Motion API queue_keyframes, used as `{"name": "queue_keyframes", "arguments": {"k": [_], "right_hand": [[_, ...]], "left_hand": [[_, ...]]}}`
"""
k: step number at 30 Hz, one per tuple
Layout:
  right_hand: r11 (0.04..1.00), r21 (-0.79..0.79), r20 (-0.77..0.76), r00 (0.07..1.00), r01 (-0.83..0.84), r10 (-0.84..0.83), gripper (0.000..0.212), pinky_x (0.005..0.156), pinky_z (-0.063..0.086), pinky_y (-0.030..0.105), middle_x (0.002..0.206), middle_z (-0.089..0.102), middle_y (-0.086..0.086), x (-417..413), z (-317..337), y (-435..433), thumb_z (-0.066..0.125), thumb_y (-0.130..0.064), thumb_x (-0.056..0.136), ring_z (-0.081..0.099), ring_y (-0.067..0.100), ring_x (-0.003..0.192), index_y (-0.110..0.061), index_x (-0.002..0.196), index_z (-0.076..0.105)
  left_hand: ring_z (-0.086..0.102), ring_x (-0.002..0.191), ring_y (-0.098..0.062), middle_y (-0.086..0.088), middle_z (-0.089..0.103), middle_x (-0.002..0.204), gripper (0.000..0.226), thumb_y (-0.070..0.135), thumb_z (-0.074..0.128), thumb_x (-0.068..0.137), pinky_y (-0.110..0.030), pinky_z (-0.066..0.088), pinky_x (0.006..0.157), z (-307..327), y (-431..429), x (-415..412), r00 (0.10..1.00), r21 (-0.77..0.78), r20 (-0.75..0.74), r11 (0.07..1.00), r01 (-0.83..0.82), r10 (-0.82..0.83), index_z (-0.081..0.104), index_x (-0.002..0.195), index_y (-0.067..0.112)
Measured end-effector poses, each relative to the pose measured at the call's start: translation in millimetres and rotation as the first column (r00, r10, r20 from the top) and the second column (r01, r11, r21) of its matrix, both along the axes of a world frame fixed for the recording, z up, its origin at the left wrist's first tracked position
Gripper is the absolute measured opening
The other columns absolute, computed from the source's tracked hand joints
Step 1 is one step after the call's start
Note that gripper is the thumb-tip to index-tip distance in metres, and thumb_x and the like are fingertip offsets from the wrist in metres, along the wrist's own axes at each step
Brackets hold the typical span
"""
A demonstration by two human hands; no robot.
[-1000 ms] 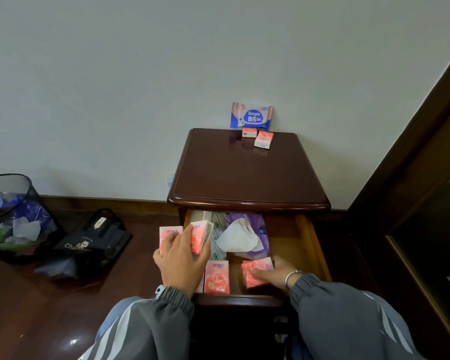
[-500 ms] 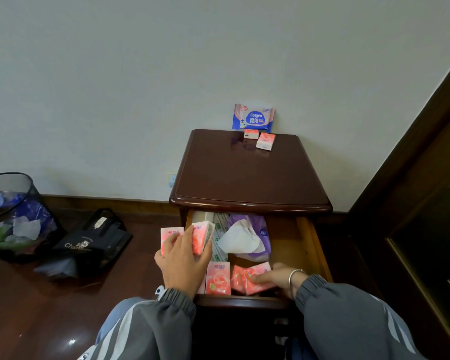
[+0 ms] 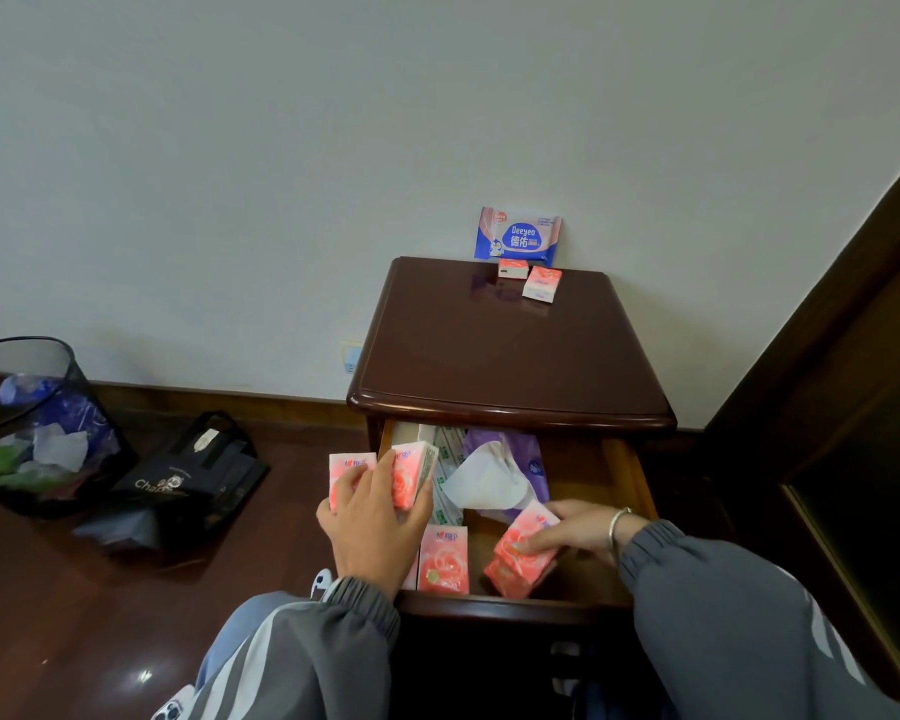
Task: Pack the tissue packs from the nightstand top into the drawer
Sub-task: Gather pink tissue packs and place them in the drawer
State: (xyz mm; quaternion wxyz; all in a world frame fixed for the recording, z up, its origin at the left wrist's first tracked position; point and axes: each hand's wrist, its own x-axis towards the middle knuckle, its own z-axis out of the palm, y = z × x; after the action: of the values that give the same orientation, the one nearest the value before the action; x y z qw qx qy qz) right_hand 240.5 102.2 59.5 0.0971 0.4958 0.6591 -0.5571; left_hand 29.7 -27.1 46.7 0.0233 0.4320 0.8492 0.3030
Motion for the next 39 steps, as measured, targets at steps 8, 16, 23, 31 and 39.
{"name": "queue_keyframes", "arguments": {"k": [8, 16, 23, 31, 39], "right_hand": [[0.912, 0.257, 0.241, 0.935, -0.319, 0.259, 0.057, 0.086, 0.049, 0.028, 0.122, 0.062, 0.002, -55.3, 4.5, -0.1, 0.078, -0.030, 0.073, 0.060, 0.018, 0.107, -0.021, 0.124, 0.053], [0.943, 0.110, 0.133, 0.945, -0.313, 0.299, 0.049, 0.094, 0.048, 0.039, 0.123, 0.063, 0.009, -41.3, 1.8, -9.7, 0.064, -0.021, 0.086, 0.061, 0.023, 0.106, -0.022, 0.133, 0.048], [0.945, 0.073, 0.112, 0.945, -0.318, 0.309, 0.075, 0.093, 0.043, 0.021, 0.136, 0.052, 0.002, -45.4, -2.5, -23.0, 0.065, -0.026, 0.086, 0.054, 0.012, 0.112, -0.017, 0.147, 0.024], [0.961, 0.276, 0.038, 0.999, -0.028, 0.018, 0.058, 0.098, 0.036, 0.025, 0.143, 0.045, 0.002, -33.3, -2.2, -41.6, 0.044, -0.050, 0.094, 0.046, 0.018, 0.127, -0.020, 0.143, 0.036], [0.898, -0.151, -0.443, 0.784, 0.414, -0.436, 0.032, 0.078, 0.055, 0.031, 0.082, 0.072, -0.003, -37.2, 46.3, -59.2, 0.059, -0.051, 0.085, 0.068, 0.012, 0.078, -0.021, 0.086, 0.069]], "left_hand": [[0.036, 0.132, -0.017, 0.009, 0.060, 0.129, 0.063, 0.060, 0.045, 0.086, -0.049, 0.025, 0.101, 0.7, -1.6, -0.2, 0.999, -0.015, 0.032, 1.000, -0.008, 0.008, 0.045, 0.139, 0.026], [0.037, 0.132, -0.018, 0.009, 0.060, 0.128, 0.064, 0.062, 0.042, 0.086, -0.049, 0.026, 0.100, -0.7, -0.7, -1.2, 1.000, -0.005, 0.013, 1.000, 0.005, -0.005, 0.046, 0.138, 0.026], [0.037, 0.132, -0.018, 0.009, 0.061, 0.127, 0.062, 0.061, 0.044, 0.087, -0.049, 0.027, 0.100, -1.6, -1.4, -1.0, 1.000, -0.004, 0.012, 1.000, 0.009, -0.009, 0.046, 0.138, 0.026], [0.039, 0.129, -0.017, 0.011, 0.061, 0.123, 0.060, 0.059, 0.050, 0.085, -0.049, 0.027, 0.100, 3.3, -2.4, 1.0, 0.998, 0.064, 0.039, 0.996, 0.054, -0.057, 0.050, 0.135, 0.026], [0.045, 0.121, -0.013, 0.016, 0.061, 0.116, 0.062, 0.061, 0.054, 0.078, -0.043, 0.038, 0.092, 12.1, -8.5, 42.7, 0.931, 0.183, -0.124, 0.914, 0.361, -0.343, 0.054, 0.130, 0.027]]}}
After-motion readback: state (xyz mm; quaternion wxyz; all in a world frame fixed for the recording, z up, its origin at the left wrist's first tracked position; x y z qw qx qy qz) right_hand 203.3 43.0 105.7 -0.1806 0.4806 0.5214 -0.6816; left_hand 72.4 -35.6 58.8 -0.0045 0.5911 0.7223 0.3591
